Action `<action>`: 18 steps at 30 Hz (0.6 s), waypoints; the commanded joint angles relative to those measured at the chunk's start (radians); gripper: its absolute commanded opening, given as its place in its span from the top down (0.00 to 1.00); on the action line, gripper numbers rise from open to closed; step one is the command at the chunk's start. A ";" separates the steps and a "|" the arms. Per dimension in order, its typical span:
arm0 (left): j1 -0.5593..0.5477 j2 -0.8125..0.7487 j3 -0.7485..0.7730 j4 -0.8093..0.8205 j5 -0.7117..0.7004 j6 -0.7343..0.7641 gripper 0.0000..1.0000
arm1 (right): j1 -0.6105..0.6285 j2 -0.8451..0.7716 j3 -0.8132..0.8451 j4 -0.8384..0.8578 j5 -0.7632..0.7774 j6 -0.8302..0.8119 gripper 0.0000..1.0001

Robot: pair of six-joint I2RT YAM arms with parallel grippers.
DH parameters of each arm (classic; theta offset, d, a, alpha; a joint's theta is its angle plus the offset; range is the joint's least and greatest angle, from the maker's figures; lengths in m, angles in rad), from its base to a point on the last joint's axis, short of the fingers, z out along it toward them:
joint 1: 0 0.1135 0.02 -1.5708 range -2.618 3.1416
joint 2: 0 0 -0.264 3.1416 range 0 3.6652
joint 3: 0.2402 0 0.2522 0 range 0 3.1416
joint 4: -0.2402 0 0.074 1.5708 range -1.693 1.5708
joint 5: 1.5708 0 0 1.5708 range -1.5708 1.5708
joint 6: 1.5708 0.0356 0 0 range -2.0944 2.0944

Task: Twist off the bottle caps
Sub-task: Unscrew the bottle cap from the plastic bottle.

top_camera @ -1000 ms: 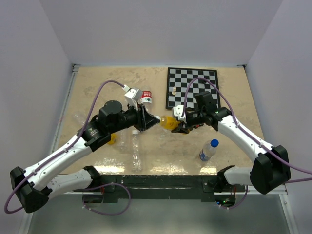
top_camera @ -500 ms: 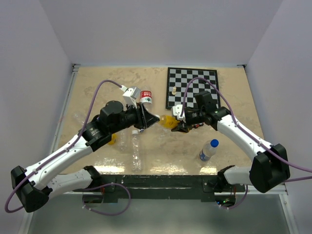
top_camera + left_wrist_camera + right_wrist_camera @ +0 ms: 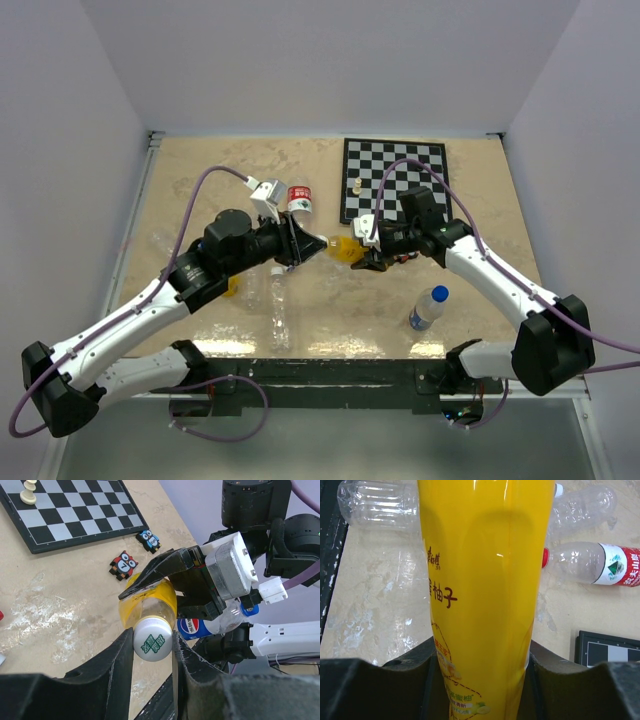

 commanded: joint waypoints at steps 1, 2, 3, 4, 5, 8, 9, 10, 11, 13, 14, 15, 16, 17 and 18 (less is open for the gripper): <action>0.014 -0.046 -0.003 0.105 -0.089 0.002 1.00 | -0.005 -0.005 0.021 -0.021 -0.015 -0.047 1.00; 0.014 -0.043 -0.006 0.105 -0.086 0.003 1.00 | -0.003 -0.005 0.021 -0.021 -0.015 -0.047 1.00; 0.016 -0.044 -0.007 0.105 -0.087 0.006 1.00 | -0.003 -0.005 0.021 -0.021 -0.015 -0.047 1.00; 0.016 -0.044 -0.007 0.105 -0.090 0.010 1.00 | -0.003 -0.005 0.021 -0.021 -0.015 -0.047 1.00; 0.016 -0.043 -0.008 0.105 -0.093 0.014 0.99 | -0.005 -0.002 0.021 -0.021 -0.015 -0.047 1.00; 0.016 -0.050 -0.016 0.107 -0.107 0.032 0.86 | -0.003 -0.004 0.021 -0.021 -0.013 -0.046 1.00; 0.016 -0.052 -0.020 0.110 -0.110 0.036 0.80 | -0.003 -0.002 0.021 -0.020 -0.013 -0.049 1.00; 0.016 -0.058 -0.025 0.113 -0.112 0.045 0.72 | -0.003 -0.002 0.021 -0.023 -0.013 -0.047 1.00; 0.016 -0.064 -0.031 0.119 -0.107 0.060 0.62 | -0.003 -0.004 0.021 -0.021 -0.013 -0.047 1.00; 0.016 -0.081 -0.054 0.137 -0.081 0.104 0.39 | -0.005 -0.004 0.021 -0.021 -0.013 -0.047 1.00; 0.016 -0.095 -0.066 0.177 -0.049 0.137 0.31 | -0.003 -0.002 0.021 -0.021 -0.015 -0.049 1.00; 0.016 -0.114 -0.082 0.192 -0.028 0.185 0.23 | -0.003 -0.004 0.021 -0.023 -0.015 -0.049 1.00; 0.016 -0.127 -0.089 0.199 -0.018 0.215 0.16 | -0.003 -0.002 0.021 -0.023 -0.015 -0.047 1.00; 0.016 -0.145 -0.095 0.194 -0.020 0.239 0.11 | -0.003 -0.004 0.021 -0.023 -0.015 -0.049 1.00; 0.016 -0.159 -0.095 0.182 -0.021 0.278 0.06 | -0.003 -0.002 0.021 -0.024 -0.015 -0.049 1.00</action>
